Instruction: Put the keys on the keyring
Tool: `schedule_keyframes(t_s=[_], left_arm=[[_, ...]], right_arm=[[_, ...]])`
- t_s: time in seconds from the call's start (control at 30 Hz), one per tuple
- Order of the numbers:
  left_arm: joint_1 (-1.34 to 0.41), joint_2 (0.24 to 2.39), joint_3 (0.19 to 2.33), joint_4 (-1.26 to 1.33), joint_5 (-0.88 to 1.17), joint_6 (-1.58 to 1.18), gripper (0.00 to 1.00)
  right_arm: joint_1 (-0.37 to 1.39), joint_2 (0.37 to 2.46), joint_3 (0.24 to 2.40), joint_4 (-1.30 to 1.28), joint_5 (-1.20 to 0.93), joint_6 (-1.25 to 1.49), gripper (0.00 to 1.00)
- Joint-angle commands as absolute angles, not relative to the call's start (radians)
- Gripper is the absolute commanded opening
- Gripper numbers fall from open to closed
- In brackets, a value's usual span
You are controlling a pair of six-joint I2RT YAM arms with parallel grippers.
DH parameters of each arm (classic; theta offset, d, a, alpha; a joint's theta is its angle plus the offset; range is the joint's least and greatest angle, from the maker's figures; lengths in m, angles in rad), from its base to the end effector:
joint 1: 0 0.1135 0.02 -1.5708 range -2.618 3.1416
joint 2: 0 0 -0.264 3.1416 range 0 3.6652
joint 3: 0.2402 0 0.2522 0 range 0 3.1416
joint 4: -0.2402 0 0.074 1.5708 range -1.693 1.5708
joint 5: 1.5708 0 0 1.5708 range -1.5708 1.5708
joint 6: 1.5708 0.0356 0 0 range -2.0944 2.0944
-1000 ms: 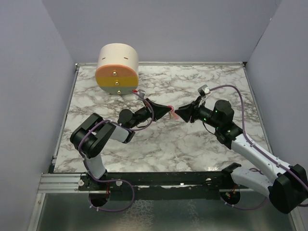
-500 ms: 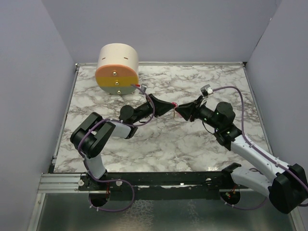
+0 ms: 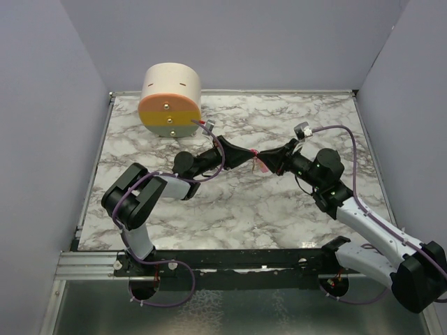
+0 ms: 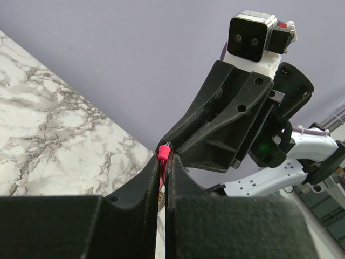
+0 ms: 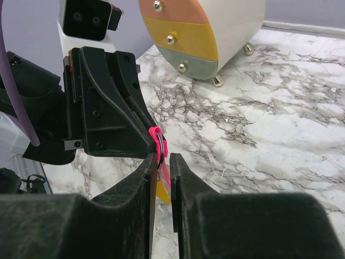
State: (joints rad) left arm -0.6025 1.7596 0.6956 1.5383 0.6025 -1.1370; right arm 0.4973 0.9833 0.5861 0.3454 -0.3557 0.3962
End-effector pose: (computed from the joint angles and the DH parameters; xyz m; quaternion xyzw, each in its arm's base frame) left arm 0.2628 -0.2052 0.2350 0.1128 0.5469 -0.7226 0.4075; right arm 0.1962 0.1206 0.2882 -0.1577 0.7067 0.4085 0.5558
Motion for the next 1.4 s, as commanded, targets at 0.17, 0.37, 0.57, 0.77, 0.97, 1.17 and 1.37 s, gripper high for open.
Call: schedule_keyframes(t_s=[0.17,0.37,0.57,0.77,0.97,1.17,1.37], left_arm=[[-0.609,1.743,0.73,1.764,0.649,-1.159,0.0],[-0.614,1.754,0.739,1.764,0.655,-1.161,0.0],[-0.609,1.787,0.734,1.763,0.644,-1.176,0.38],[-0.549,1.772,0.655,1.763,0.595,-1.126,0.79],[-0.522,1.768,0.591,1.761,0.596,-1.086,0.79],[-0.522,1.776,0.548,1.761,0.591,-1.046,0.79],[-0.522,1.765,0.528,1.724,0.6,-1.005,0.79]], right_arm=[[0.494,0.985,0.62,0.377,-0.36,0.398,0.1],[0.494,0.979,0.618,0.376,-0.35,0.397,0.01],[0.494,0.943,0.64,0.294,-0.279,0.376,0.01],[0.494,0.929,0.728,0.076,-0.204,0.324,0.01],[0.494,1.035,0.861,-0.18,-0.189,0.261,0.01],[0.494,1.138,0.913,-0.251,-0.239,0.258,0.01],[0.494,1.233,0.972,-0.299,-0.271,0.257,0.01]])
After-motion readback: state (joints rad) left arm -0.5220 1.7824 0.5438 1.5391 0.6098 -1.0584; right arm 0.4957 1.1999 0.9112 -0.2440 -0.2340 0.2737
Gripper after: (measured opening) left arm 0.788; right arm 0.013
